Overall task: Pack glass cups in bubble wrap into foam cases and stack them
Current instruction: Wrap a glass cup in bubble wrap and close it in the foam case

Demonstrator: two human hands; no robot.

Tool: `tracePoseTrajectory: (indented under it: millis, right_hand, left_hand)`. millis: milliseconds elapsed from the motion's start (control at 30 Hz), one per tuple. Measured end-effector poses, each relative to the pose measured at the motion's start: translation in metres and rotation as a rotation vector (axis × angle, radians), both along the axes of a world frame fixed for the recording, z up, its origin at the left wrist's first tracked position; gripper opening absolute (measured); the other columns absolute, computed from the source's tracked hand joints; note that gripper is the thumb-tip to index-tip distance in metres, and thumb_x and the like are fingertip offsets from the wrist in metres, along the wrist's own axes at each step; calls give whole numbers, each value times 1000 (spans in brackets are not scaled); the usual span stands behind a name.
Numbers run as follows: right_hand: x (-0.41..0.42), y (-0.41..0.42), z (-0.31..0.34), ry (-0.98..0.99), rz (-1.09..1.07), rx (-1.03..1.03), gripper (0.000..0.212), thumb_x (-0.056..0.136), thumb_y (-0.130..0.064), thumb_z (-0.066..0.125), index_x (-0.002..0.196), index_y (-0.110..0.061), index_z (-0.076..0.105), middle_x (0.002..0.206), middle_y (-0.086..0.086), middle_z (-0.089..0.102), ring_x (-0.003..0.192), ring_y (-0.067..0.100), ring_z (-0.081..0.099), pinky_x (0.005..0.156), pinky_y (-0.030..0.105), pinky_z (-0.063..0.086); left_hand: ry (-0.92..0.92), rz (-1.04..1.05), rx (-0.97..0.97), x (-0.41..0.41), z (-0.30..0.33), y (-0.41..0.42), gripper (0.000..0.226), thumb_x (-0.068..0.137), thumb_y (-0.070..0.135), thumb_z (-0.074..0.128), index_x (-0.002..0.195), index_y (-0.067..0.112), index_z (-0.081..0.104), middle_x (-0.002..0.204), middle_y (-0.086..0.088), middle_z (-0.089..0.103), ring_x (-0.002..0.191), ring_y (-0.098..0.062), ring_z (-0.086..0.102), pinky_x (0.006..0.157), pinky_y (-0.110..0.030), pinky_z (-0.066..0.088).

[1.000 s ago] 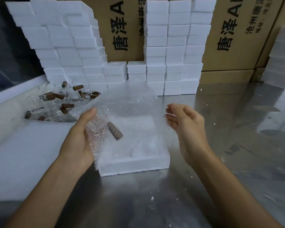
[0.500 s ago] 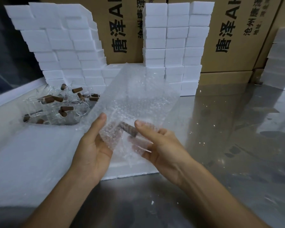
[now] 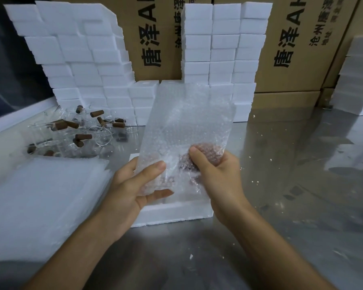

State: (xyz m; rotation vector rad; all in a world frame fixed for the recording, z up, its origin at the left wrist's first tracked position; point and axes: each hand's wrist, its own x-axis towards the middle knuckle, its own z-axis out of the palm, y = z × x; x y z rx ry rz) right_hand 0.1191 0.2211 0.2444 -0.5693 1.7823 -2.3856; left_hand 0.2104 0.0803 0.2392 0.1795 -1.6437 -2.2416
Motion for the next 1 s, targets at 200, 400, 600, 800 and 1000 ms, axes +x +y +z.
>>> tracePoseTrajectory:
  millis: [200,400,600,800,1000]
  right_hand:
    - [2,-6,-5,209,-14,85,16,92,-13,68,76,-17,70,65,0,69,58,9,64,48,28,52]
    - [3,-10,-10,309,-50,140,20,92,-14,68,73,-7,63,56,-1,60,48,10,55,44,29,47]
    - [5,-12,-12,343,-25,140,24,92,-12,66,70,-5,59,52,-8,56,47,5,51,48,19,42]
    - [4,-9,-13,282,-28,104,25,92,-10,65,70,0,58,53,-4,55,47,8,50,47,18,43]
    - [4,-10,-15,200,-26,76,26,90,-10,66,68,1,56,56,5,54,50,13,49,46,23,43]
  left_hand:
    - [-22,-28,76,2,3,-2,57,79,35,76,128,10,62,127,-13,66,118,-33,63,101,-54,48]
    - [28,135,105,0,9,-3,50,84,31,64,125,3,64,121,-15,69,112,-29,66,93,-43,54]
    - [32,238,115,-1,9,-6,40,93,40,52,115,11,69,113,-7,73,106,-23,70,87,-40,58]
    - [76,155,126,1,10,-1,48,91,53,52,119,19,70,122,-7,70,115,-25,66,93,-43,50]
    - [-16,147,-6,0,5,2,42,82,38,69,117,14,70,116,-4,72,112,-22,67,98,-42,51]
